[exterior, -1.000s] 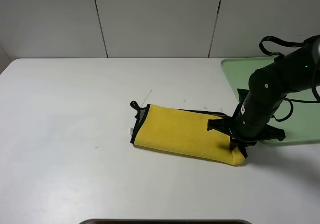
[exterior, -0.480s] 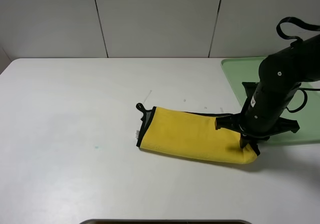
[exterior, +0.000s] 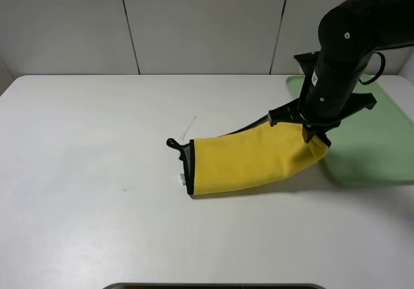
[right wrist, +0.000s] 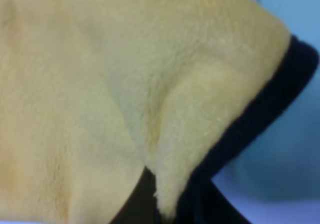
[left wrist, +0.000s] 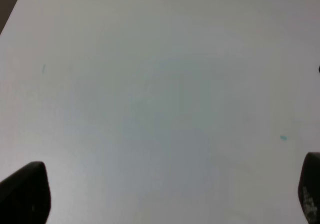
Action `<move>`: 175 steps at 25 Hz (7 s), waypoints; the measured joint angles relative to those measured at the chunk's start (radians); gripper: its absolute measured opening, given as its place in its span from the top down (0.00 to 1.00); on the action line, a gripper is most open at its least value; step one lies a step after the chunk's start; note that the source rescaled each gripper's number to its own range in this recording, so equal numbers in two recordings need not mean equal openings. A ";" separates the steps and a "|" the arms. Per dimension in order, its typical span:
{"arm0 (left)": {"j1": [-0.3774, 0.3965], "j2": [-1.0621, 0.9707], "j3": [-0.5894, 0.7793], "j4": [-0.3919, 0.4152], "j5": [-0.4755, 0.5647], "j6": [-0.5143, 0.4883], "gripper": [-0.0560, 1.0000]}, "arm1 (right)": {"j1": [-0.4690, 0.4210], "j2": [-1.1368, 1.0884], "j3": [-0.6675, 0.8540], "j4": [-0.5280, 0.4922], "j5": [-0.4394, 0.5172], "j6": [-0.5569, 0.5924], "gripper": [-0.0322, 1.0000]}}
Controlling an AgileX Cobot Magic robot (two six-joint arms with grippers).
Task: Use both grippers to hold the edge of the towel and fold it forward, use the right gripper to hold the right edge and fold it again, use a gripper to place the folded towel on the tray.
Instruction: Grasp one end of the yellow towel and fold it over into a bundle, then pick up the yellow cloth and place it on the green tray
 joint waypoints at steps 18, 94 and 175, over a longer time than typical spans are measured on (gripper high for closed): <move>0.000 0.000 0.000 0.000 0.000 0.000 0.00 | 0.026 0.110 -0.132 -0.249 0.140 -0.109 0.91; 0.000 0.000 0.000 0.000 0.000 0.000 0.00 | -0.016 0.253 -0.211 0.250 -0.133 -0.703 0.00; 0.000 0.000 0.000 0.000 0.000 0.000 0.00 | -0.576 0.249 -0.327 0.175 -0.180 -0.597 0.90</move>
